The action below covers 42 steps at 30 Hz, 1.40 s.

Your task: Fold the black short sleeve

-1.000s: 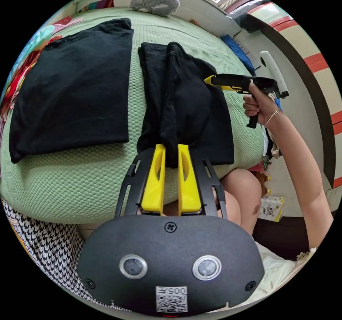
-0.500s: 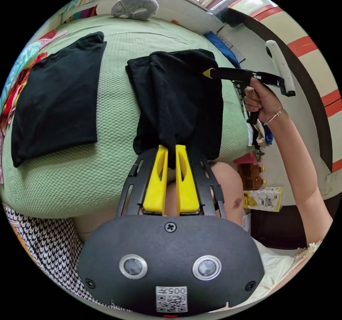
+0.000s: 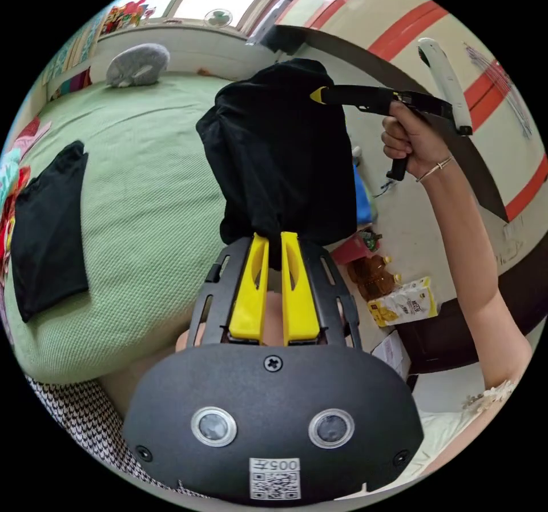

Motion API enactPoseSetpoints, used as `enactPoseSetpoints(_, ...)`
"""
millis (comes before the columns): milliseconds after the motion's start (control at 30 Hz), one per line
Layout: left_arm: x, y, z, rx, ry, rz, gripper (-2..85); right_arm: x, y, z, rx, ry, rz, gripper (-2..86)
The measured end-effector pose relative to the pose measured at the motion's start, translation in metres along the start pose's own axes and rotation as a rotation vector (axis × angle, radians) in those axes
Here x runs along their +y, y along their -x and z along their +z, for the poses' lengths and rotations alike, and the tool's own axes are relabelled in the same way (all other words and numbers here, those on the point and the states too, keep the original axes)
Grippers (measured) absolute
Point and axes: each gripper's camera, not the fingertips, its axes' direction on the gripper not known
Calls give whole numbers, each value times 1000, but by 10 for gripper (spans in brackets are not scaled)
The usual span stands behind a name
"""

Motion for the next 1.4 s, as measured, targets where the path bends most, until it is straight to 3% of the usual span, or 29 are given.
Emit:
enactPoseSetpoints(233, -70, -118, 14, 160, -73, 175, 56, 11, -114, -57, 147, 62, 51, 15)
enactPoseSetpoints(300, -88, -142, 42, 140, -43, 174, 76, 15, -144, -38, 212, 94, 58, 27)
enactPoseSetpoints(433, -106, -154, 130, 212, 191, 112, 98, 48, -208, 61, 434, 301, 293, 60)
enactPoseSetpoints(500, -94, -148, 140, 215, 192, 109, 95, 75, -217, 91, 418, 334, 364, 52)
enactPoseSetpoints(867, -56, -74, 99, -87, 168, 62, 79, 186, -123, 104, -59, 156, 263, 41)
enactPoseSetpoints(1033, -36, -53, 67, -108, 125, 6, 79, 204, -89, 124, 136, 270, 209, 13)
enactPoseSetpoints(1133, -12, -33, 44, -156, 111, -29, 79, 203, -87, 117, 118, 361, 233, -5)
enactPoseSetpoints(1400, 75, 50, -5, -259, 111, -255, 66, 155, 24, 91, -101, 98, 63, -10)
